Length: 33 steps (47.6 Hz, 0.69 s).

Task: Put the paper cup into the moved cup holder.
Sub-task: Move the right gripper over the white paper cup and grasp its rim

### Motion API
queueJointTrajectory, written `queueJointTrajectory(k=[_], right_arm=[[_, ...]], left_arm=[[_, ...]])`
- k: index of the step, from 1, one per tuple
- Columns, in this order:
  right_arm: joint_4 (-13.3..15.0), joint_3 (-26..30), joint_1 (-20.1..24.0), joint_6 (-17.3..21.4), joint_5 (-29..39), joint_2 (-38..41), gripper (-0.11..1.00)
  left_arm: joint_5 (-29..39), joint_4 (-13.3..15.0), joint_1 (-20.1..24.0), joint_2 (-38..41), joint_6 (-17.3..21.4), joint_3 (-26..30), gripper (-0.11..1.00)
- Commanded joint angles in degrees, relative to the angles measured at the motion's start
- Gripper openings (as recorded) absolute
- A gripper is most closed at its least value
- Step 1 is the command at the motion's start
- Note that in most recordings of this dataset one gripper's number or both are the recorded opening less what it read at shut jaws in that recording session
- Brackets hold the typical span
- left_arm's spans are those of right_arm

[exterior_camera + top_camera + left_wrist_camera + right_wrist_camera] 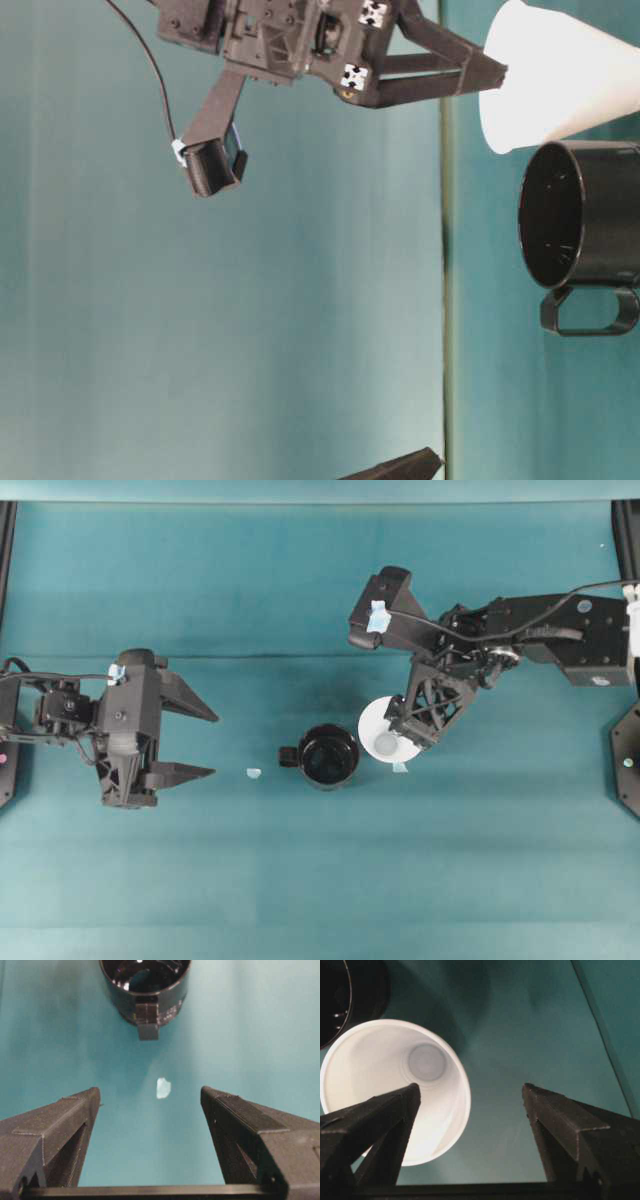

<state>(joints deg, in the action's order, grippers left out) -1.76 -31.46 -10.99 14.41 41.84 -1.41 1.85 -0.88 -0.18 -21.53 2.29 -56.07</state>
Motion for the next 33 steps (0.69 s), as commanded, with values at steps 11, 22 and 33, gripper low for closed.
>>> queueJointTrajectory(k=[11,22,33], right_arm=[[0.1,-1.7,-0.4,0.5,-3.5,0.0,0.92],[0.2,-1.8,-0.4,0.4,-4.4,2.2,0.9],[0.1,-1.8,-0.4,0.5,-6.1,2.5,0.8]], left_arm=[[-0.3,-0.2,0.1,-0.1,0.0,0.6,0.83],[-0.3,-0.2,0.4,-0.1,-0.1,0.7,0.83],[-0.3,-0.2,0.5,-0.1,-0.1,0.7,0.83]])
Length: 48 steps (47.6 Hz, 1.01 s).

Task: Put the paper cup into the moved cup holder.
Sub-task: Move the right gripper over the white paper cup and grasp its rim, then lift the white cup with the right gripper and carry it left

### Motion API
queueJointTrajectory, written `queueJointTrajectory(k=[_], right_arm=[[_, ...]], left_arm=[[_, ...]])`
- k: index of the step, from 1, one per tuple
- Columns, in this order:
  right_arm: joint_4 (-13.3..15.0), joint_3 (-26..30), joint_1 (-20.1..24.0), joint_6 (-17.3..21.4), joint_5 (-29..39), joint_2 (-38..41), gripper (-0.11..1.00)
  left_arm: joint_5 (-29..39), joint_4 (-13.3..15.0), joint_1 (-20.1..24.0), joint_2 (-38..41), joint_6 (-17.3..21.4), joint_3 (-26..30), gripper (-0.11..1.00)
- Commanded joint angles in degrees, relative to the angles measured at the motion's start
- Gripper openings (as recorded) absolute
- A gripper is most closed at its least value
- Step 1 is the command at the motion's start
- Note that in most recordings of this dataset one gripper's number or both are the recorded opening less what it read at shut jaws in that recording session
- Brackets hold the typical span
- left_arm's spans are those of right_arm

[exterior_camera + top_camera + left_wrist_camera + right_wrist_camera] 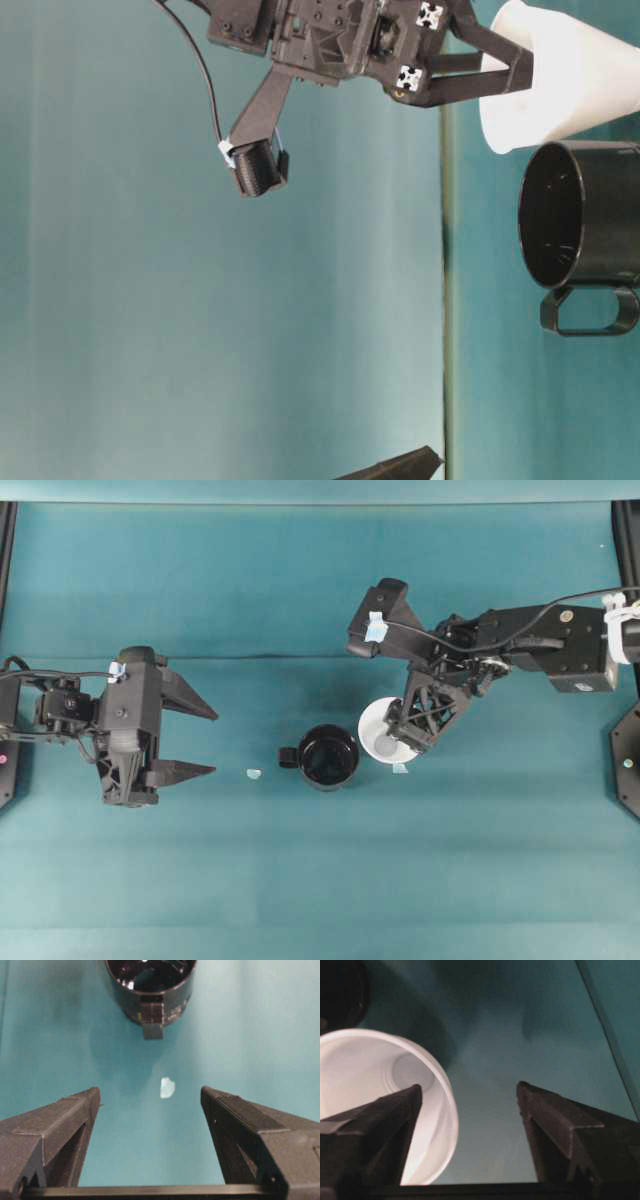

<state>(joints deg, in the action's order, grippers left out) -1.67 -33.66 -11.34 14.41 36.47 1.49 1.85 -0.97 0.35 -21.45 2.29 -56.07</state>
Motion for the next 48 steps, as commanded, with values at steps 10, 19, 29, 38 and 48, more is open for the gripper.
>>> queueJointTrajectory(k=[10,19,29,38,48], right_arm=[[-0.2,0.4,0.0,0.6,-0.6,-0.4,0.39],[-0.5,0.3,0.1,0.6,0.4,-0.6,0.07],[-1.2,0.5,0.1,0.5,3.5,-2.9,0.04],[-1.3,1.7,-0.5,0.5,8.9,-7.8,0.03],[-1.7,5.0,-0.7,0.5,15.3,-11.3,0.03]], left_arm=[[-0.4,-0.1,0.0,-0.2,0.0,0.7,0.83],[-0.3,-0.1,0.2,-0.1,0.0,0.8,0.83],[-0.3,-0.1,0.4,-0.1,-0.1,0.8,0.83],[-0.3,-0.1,0.5,0.0,0.0,0.9,0.83],[-0.3,-0.1,0.6,0.1,0.0,1.0,0.83]])
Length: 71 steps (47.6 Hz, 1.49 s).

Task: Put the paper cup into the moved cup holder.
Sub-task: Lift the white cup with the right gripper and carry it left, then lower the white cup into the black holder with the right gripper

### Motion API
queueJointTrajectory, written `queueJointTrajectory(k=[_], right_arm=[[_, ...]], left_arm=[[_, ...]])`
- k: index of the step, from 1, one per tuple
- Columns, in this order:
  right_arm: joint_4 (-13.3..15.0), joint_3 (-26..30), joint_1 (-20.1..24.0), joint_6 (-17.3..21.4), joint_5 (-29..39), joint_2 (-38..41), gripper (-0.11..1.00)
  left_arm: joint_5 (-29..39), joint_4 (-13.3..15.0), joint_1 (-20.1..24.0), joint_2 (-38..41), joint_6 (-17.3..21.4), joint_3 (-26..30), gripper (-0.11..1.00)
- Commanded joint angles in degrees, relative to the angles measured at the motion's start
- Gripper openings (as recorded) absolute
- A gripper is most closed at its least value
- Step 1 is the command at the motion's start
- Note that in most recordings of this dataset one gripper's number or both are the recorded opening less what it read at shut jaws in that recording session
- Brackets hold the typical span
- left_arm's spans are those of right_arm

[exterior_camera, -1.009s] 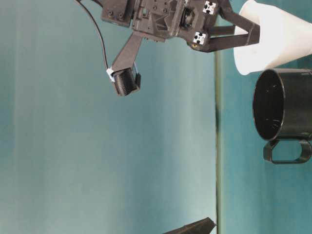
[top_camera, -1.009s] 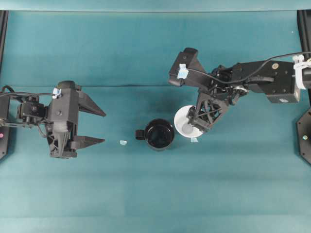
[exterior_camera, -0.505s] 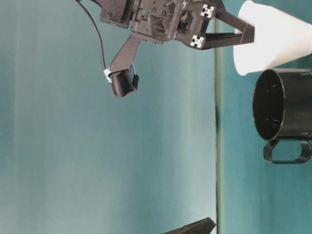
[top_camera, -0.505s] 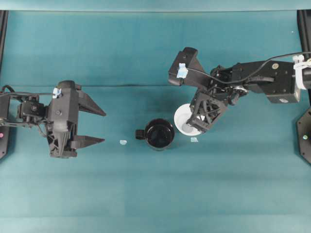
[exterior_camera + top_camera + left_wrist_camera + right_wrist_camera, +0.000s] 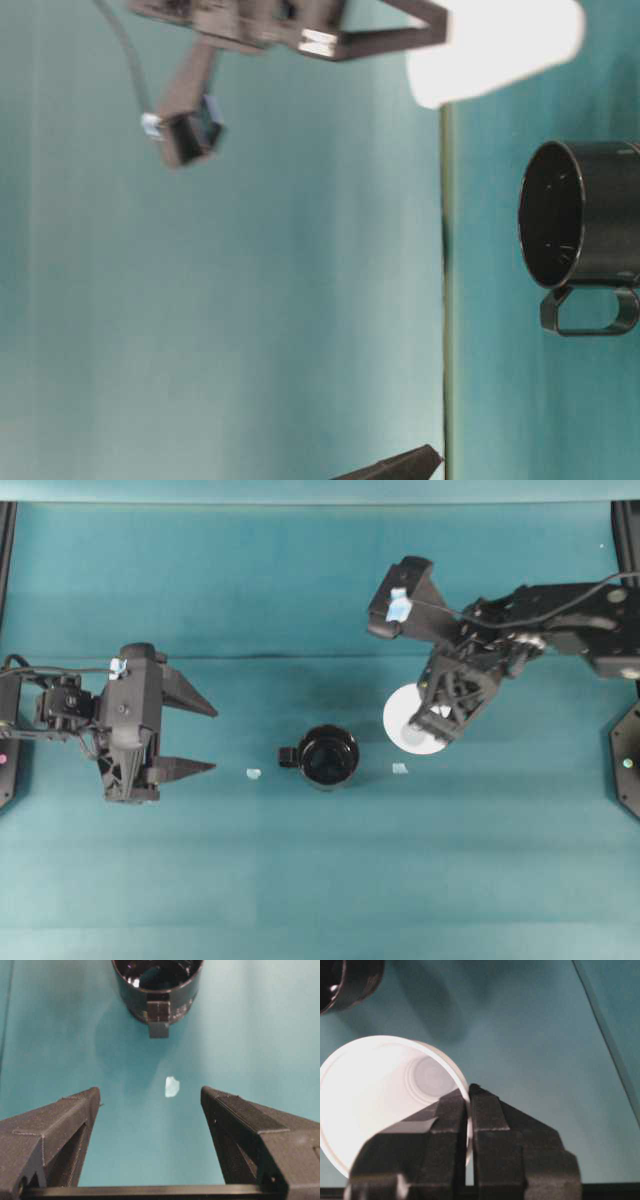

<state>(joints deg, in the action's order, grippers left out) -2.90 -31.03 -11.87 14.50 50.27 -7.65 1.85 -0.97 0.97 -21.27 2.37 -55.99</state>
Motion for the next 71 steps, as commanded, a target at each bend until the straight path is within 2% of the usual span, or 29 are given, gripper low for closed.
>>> queueJointTrajectory(k=[1,8,21,37,53,71], right_arm=[[-0.5,2.9,-0.3,0.4,1.8,-2.3,0.03],[-1.6,6.2,-0.1,0.4,3.0,-2.9,0.03],[-1.7,12.0,1.1,0.4,3.9,-1.1,0.03],[-1.7,18.4,4.7,0.4,4.1,4.1,0.03],[-1.4,21.5,6.9,0.2,3.5,9.4,0.03],[-1.1,21.6,7.6,0.0,2.5,15.6,0.03]], left_arm=[[-0.3,-0.1,-0.1,-0.1,-0.2,0.9,0.83],[-0.3,-0.1,0.0,0.0,-0.2,0.9,0.83],[-0.3,-0.1,0.0,0.1,-0.2,0.8,0.83],[-0.3,-0.1,0.3,0.1,-0.1,0.9,0.83],[-0.3,-0.1,0.4,0.2,-0.1,0.9,0.83],[-0.3,-0.1,0.4,0.2,-0.1,0.9,0.83]])
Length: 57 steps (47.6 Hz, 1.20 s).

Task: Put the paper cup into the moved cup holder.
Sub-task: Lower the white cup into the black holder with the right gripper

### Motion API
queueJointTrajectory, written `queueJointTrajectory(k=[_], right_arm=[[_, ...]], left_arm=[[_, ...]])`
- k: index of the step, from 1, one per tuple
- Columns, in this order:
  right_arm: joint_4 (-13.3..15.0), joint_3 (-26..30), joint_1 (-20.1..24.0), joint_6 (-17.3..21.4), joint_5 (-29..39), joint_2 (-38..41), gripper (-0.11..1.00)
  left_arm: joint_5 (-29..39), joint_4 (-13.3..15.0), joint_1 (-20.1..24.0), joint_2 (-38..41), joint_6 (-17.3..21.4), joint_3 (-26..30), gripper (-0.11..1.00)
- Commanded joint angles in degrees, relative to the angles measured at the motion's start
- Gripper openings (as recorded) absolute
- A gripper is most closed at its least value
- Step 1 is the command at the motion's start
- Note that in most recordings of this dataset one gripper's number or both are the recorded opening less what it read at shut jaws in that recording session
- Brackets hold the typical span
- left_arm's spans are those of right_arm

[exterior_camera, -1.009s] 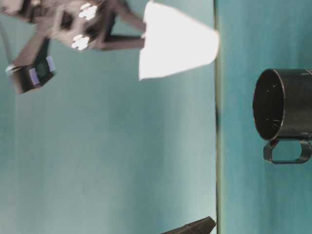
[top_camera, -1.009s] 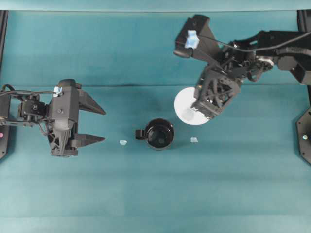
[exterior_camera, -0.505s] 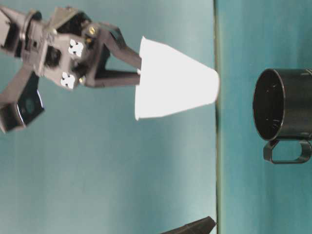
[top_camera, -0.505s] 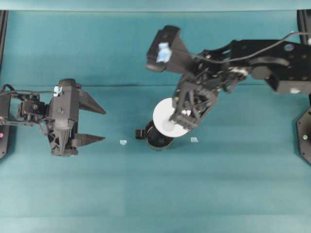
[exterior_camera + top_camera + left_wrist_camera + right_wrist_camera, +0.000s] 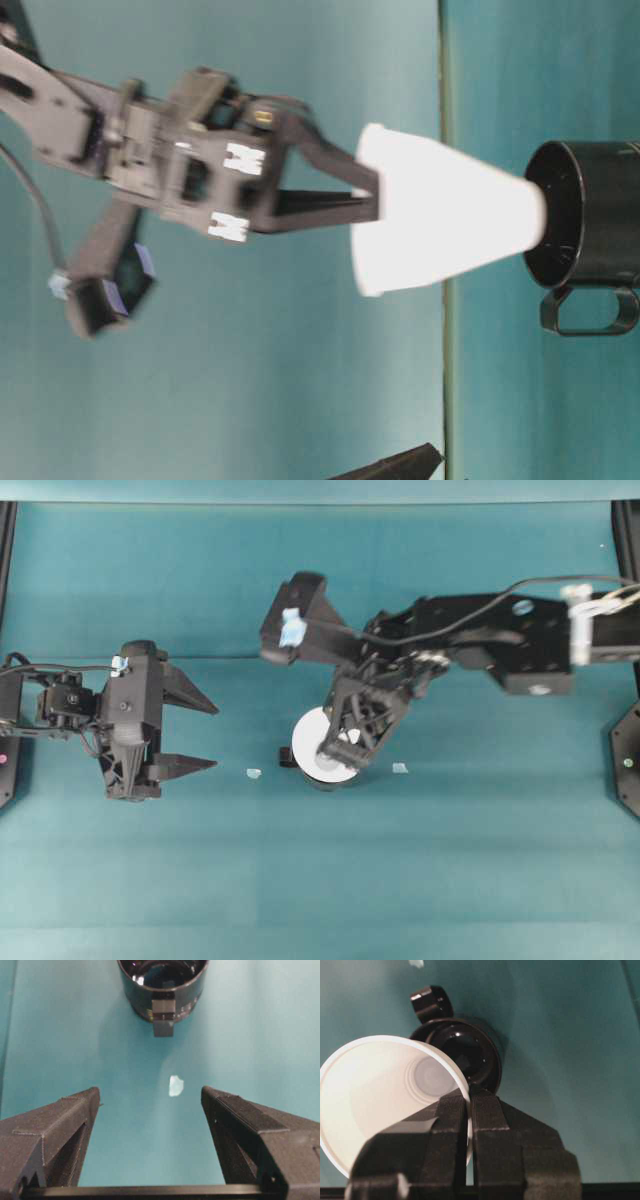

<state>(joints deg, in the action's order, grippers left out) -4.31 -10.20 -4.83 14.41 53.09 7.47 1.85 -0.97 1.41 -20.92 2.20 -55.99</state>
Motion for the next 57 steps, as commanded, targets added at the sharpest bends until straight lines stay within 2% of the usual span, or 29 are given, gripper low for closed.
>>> queueJointTrajectory(k=[1,13,57], right_arm=[[0.3,0.8,0.6,0.0,-0.4,0.8,0.03],[2.5,-0.1,0.4,0.2,-3.6,1.5,0.03],[2.4,-3.1,0.0,-0.1,-7.2,3.8,0.03]], left_arm=[[-0.3,-0.1,-0.1,-0.3,0.0,0.8,0.83],[-0.3,-0.1,-0.1,-0.2,0.0,0.9,0.83],[-0.4,-0.1,-0.1,0.8,0.0,1.4,0.83]])
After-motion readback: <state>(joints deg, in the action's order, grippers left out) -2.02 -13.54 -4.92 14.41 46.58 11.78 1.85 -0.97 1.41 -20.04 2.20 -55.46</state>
